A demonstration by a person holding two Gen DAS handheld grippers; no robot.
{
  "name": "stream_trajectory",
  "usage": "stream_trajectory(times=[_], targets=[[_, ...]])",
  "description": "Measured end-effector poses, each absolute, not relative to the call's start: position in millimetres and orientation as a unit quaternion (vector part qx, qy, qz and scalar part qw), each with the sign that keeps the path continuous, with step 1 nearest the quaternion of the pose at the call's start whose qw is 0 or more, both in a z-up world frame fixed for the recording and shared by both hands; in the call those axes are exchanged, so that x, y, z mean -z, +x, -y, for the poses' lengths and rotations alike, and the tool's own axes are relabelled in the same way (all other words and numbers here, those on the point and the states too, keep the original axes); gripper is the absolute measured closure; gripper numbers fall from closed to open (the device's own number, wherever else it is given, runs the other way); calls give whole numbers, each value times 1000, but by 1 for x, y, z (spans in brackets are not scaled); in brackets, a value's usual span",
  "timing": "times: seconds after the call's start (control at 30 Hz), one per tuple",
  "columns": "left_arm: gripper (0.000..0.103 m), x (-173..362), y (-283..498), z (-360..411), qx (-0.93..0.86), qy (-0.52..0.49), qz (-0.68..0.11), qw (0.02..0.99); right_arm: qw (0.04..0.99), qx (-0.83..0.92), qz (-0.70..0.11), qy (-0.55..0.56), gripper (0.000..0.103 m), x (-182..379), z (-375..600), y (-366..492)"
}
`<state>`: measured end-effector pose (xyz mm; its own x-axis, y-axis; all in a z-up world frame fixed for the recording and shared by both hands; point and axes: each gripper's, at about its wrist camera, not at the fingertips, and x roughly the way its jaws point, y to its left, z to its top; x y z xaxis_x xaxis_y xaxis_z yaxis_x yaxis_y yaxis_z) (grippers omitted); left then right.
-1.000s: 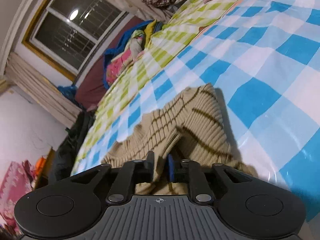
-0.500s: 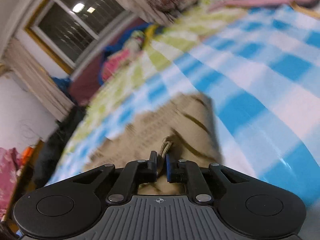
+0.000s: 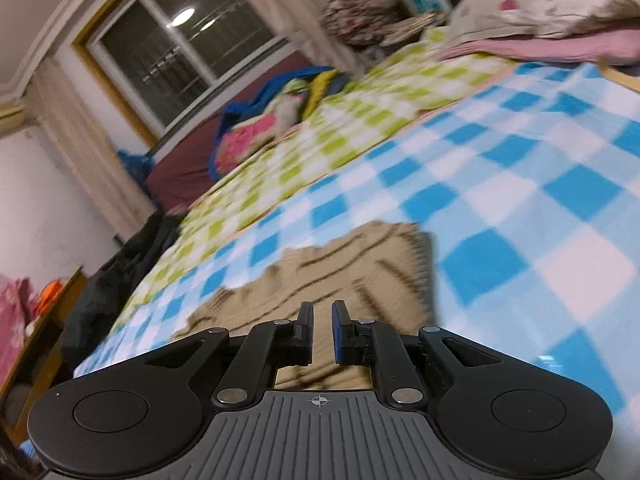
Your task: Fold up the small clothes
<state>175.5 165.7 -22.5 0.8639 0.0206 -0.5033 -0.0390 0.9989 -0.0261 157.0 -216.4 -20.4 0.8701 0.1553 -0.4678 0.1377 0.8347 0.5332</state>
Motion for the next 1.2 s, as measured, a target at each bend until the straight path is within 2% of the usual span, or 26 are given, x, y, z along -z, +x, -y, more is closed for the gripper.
stream_trajectory(times=[0.27,0.4,0.53,0.67,0.77,0.87,1.2], targets=[[34,31,187,-148,22,1,-278,960,930,-35,-309,198,90,33,177,191],[31,40,184,-149,27,16,-293,956,925,-21,-323,198,96,44,189,189],[31,29,180,-152,21,-1,-289,957,929,-18,-318,190,90,34,186,183],[31,20,178,-142,39,-4,-275,961,934,-49,-307,174,89,24,171,180],[31,20,180,-130,57,-2,-275,960,930,-73,-320,164,88,27,157,185],[31,28,183,-118,69,15,-288,955,931,-86,-327,141,83,34,145,188],[31,27,173,-123,64,15,-303,951,932,-84,-330,124,83,28,145,177]])
